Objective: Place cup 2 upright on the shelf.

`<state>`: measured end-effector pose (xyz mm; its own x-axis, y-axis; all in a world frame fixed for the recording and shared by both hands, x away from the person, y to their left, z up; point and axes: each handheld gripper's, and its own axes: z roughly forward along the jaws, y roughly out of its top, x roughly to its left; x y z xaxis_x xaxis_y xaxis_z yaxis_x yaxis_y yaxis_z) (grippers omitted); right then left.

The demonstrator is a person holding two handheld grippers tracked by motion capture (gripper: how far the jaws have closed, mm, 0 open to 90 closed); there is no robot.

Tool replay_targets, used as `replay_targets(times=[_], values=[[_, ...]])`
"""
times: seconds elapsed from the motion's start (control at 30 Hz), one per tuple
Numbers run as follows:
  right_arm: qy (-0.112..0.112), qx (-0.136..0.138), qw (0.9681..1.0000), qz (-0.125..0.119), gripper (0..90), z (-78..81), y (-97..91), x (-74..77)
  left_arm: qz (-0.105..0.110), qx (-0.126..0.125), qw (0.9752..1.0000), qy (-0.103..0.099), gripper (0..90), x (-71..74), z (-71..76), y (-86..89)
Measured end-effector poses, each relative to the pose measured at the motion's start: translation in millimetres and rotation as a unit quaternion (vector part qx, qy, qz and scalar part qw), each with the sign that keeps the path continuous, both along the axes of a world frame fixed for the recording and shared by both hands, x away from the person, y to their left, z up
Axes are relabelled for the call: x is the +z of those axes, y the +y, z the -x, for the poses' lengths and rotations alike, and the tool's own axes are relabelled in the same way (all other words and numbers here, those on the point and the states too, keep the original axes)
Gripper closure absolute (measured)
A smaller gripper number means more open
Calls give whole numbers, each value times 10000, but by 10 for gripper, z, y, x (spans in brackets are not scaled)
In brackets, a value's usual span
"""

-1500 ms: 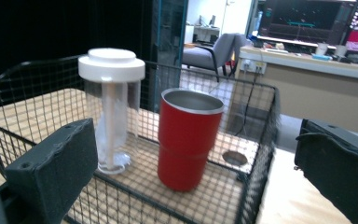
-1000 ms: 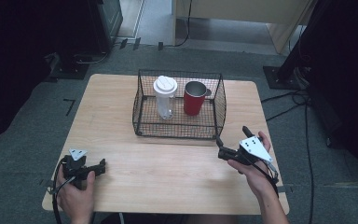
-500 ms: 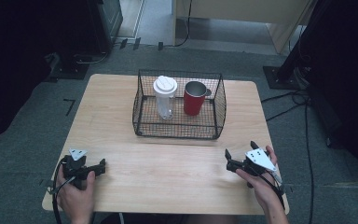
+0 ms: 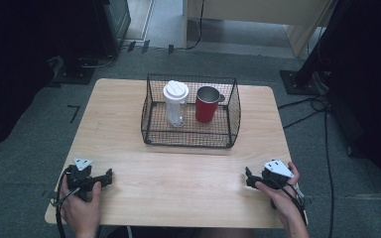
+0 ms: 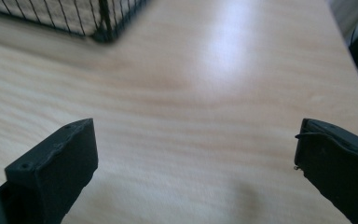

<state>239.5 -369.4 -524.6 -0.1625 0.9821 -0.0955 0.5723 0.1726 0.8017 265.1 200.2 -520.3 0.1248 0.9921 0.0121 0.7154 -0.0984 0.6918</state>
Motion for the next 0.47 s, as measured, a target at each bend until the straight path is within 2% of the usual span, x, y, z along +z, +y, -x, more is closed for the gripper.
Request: replay_targets(times=[0.03,0.07,0.27,0.33,0.47], values=[[319,-137,9994,64,0,-24,-17,-19,3,2,10000,-3,0,-1,0,0],[413,-214,9989,78,0,-33,-25,-25,0,1,10000,-2,0,-1,0,0],[530,-243,9982,-121,0,-58,-76,-29,4,0,10000,-3,0,-1,0,0],[760,-315,9953,-518,0,-89,-135,-37,3,-1,10000,0,0,-1,0,0],[755,-410,9950,-517,0,-78,-190,-37,4,0,10000,-2,0,0,0,-1]])
